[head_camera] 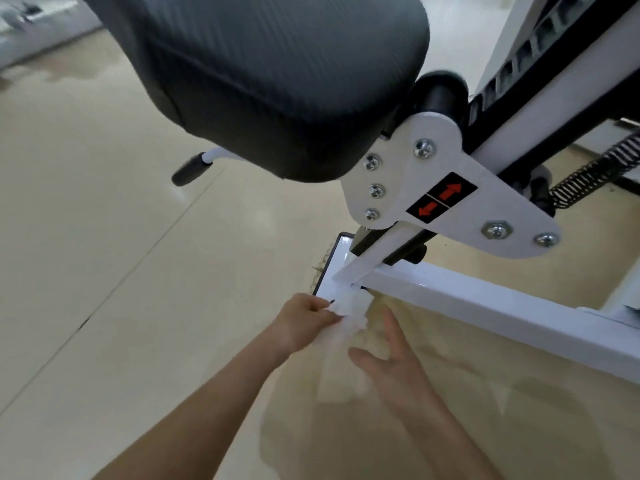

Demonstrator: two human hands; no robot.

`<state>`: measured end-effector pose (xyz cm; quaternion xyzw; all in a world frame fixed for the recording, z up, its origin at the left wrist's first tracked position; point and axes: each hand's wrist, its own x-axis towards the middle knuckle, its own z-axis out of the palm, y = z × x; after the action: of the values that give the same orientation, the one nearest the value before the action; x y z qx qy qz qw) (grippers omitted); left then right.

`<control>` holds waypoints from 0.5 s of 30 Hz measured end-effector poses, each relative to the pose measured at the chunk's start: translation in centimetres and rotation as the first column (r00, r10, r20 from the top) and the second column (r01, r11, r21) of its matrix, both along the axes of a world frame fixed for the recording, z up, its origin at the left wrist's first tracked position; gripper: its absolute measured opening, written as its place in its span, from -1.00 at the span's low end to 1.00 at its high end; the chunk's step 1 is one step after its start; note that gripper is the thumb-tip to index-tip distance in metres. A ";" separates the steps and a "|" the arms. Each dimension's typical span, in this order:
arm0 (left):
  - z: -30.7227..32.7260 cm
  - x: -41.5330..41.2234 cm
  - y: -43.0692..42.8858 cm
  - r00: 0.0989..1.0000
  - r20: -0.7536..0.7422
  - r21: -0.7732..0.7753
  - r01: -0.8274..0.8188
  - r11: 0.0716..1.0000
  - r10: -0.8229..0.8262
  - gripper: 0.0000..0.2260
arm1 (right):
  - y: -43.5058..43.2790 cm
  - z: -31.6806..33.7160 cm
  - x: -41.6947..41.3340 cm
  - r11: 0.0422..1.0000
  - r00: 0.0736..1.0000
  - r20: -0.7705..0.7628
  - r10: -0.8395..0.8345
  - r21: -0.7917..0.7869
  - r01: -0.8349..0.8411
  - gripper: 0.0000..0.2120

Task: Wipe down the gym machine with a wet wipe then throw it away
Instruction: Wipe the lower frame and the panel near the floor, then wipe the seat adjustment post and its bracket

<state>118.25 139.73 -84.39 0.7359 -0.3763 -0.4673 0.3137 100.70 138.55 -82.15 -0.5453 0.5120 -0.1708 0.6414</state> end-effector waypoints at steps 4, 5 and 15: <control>6.9 0.5 6.0 0.810 -0.565 -0.007 -0.195 0.981 0.157 -0.74 | -1.0 4.3 3.3 0.951 0.976 0.138 0.169 0.236 -0.198 -0.46; 7.6 1.0 7.5 0.782 -0.583 0.006 -0.267 0.964 0.220 -0.72 | -0.8 5.1 4.4 0.940 0.974 0.188 0.128 0.290 -0.180 -0.61; 10.5 7.7 21.6 0.355 -0.583 0.097 -0.863 0.496 0.731 -0.80 | 9.0 9.8 19.8 0.835 0.907 0.264 0.330 0.366 -0.410 -0.85</control>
<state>125.94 161.33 -73.85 0.6128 0.0905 -0.3977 0.6769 120.51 147.56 -72.37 -0.4673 0.3572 0.0179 0.8085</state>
